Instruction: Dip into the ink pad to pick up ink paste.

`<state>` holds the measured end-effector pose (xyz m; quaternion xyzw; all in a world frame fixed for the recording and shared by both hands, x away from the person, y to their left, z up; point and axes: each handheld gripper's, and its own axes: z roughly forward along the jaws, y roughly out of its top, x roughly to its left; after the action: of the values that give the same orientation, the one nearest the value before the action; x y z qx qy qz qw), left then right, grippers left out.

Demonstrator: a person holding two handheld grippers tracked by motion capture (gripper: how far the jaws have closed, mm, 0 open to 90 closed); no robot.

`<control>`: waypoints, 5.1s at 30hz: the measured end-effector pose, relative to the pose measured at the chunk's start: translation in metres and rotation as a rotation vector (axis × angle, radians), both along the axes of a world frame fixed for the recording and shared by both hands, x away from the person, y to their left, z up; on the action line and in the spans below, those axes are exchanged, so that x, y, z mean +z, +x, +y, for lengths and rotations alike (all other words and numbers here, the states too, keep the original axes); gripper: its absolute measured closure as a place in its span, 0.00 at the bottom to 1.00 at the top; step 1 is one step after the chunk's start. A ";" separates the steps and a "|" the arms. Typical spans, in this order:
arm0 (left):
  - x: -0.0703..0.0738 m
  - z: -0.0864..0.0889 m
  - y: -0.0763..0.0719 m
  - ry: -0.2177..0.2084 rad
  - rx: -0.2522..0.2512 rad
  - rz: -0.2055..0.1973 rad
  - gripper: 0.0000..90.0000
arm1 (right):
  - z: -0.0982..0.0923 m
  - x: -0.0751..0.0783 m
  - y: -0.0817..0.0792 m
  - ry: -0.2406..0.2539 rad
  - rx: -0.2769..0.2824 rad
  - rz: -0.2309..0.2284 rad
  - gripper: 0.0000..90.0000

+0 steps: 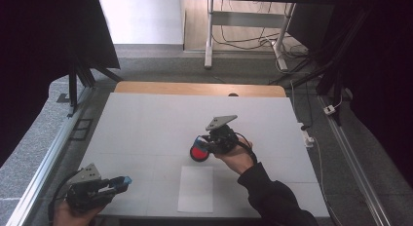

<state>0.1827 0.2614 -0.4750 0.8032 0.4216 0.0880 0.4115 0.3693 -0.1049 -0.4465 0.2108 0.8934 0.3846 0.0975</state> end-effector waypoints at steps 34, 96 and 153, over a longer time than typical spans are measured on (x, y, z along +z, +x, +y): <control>0.000 -0.001 -0.001 0.009 -0.005 -0.004 0.76 | 0.021 -0.035 0.014 -0.159 0.000 -0.003 0.79; 0.000 0.000 -0.002 0.005 -0.004 -0.002 0.76 | 0.020 -0.017 0.007 -0.104 -0.037 -0.028 0.79; 0.000 0.001 -0.001 -0.004 -0.010 0.011 0.76 | 0.024 -0.039 0.010 -0.113 -0.045 0.016 0.79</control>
<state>0.1812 0.2621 -0.4755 0.8051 0.4198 0.0809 0.4111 0.3795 -0.0804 -0.4860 0.2280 0.9095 0.3294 0.1108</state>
